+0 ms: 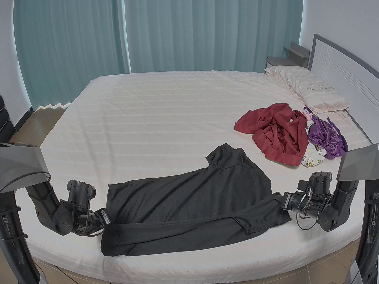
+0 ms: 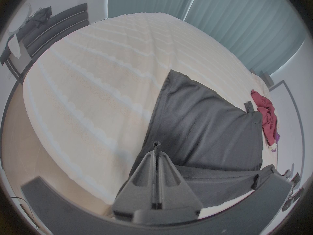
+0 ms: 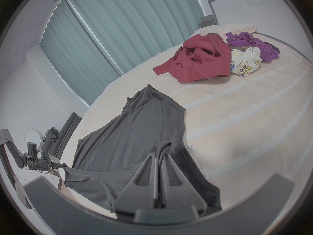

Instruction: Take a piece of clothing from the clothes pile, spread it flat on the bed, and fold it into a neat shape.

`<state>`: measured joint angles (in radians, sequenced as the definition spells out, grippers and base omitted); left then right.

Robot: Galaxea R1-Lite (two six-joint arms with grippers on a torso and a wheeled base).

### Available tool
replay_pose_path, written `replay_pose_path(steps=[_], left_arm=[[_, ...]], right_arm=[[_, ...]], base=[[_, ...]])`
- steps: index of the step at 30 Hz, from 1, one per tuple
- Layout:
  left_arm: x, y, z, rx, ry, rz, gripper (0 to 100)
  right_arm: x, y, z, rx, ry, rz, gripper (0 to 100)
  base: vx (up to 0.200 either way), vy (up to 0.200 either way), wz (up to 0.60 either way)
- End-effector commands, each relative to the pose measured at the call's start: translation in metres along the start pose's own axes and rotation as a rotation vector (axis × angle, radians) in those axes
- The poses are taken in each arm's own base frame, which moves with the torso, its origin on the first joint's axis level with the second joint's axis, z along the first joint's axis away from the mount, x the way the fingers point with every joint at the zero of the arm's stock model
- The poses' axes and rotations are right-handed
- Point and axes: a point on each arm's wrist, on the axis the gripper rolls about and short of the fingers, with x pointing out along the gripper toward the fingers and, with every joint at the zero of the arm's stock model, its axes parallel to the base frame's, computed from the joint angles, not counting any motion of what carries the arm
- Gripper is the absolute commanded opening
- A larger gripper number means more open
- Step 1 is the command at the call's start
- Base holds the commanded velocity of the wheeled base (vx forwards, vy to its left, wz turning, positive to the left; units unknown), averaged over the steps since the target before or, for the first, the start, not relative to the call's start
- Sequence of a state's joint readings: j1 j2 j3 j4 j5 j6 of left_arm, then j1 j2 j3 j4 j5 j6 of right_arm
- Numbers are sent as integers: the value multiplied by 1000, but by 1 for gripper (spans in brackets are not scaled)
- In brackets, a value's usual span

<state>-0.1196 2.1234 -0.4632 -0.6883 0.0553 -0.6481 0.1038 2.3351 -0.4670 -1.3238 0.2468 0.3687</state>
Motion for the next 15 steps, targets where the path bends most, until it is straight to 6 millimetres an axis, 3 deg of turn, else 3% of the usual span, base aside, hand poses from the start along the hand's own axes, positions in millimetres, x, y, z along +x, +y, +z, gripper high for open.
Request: replay_pose_path(steps=[1,15], left_arm=[[23,2,-2,-5,24,46,0],[37,4,4,-50,8,66,0]], right_arm=[[17,-3,-2,-2,3,5,0],[38,-1,0,-15,-21,12,0]], base=[[0,0,0],[0,0,0]])
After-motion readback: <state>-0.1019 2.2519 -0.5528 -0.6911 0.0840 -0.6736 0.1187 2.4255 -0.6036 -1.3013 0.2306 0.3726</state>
